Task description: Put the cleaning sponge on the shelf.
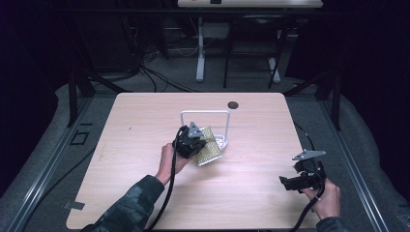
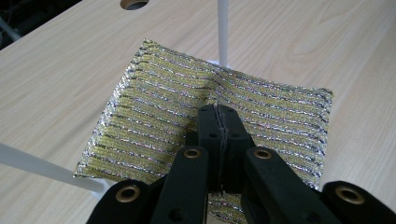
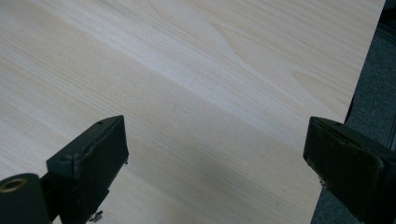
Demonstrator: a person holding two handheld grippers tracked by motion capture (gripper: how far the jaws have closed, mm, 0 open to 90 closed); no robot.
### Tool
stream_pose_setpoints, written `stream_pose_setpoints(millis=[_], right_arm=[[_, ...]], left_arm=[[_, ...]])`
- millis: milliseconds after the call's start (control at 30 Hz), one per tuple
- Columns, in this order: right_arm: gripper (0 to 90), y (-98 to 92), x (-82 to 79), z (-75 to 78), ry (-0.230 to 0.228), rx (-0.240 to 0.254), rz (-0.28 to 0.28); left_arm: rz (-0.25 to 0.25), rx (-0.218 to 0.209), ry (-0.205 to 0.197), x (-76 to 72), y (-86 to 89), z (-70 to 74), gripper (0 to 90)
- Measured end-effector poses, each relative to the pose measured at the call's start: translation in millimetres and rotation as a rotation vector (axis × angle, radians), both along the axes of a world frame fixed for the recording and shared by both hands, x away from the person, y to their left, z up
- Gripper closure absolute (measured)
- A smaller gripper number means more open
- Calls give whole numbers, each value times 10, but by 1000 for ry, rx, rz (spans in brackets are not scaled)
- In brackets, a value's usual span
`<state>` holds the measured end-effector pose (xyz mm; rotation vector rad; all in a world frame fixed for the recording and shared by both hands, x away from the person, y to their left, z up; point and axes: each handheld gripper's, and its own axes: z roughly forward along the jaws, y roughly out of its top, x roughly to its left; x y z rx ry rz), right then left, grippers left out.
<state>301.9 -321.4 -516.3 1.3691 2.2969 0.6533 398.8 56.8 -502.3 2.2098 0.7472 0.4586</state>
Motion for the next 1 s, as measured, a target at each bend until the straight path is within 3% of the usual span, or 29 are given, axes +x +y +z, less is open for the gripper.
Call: stream_pose_setpoints(millis=[167,467,1000], right_arm=[[58,4,3,-11,6,-1,2],[63,0,-5,-9,2,0,2],[62,19,-15,-7,-1,-2,9]], left_arm=[[36,-13,-5,64,-23,5,896],[81,8,-14,158,-118,-21,896],[157,32,21,269,-234,-153,895]])
